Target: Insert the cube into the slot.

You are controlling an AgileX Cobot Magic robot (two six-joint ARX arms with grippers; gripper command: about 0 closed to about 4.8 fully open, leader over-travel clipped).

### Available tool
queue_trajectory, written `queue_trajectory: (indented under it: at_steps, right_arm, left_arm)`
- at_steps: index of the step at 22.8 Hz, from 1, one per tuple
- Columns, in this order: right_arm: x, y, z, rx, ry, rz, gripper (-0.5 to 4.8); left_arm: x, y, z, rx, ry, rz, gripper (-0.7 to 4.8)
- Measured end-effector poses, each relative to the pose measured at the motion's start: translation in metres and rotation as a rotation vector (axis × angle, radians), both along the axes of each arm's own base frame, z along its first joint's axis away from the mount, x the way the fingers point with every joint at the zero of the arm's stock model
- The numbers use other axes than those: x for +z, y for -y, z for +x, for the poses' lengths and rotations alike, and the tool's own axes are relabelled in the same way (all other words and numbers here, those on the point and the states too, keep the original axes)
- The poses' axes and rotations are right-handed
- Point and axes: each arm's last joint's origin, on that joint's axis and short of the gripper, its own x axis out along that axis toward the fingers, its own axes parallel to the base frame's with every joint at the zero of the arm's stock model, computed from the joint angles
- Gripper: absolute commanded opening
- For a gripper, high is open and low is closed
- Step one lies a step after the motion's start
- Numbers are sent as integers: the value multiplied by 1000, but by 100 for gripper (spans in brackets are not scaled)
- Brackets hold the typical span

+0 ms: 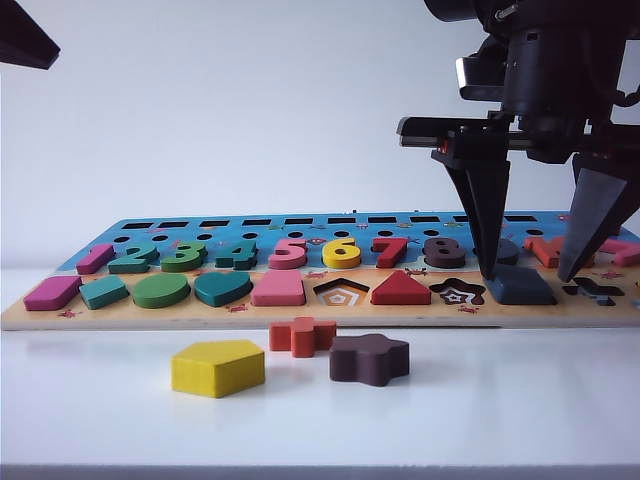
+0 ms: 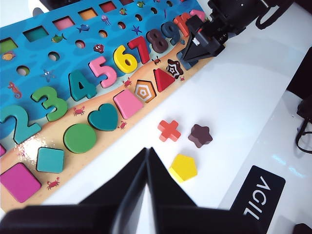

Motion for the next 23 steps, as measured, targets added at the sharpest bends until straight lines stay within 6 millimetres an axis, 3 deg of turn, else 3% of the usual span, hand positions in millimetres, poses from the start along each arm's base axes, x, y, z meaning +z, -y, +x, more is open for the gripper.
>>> queue_trajectory:
  at_steps: [23]
  right_arm:
    - [0,1,1,-9,29,-27,284]
  left_arm:
    - [0,0,0,0,0,0,9]
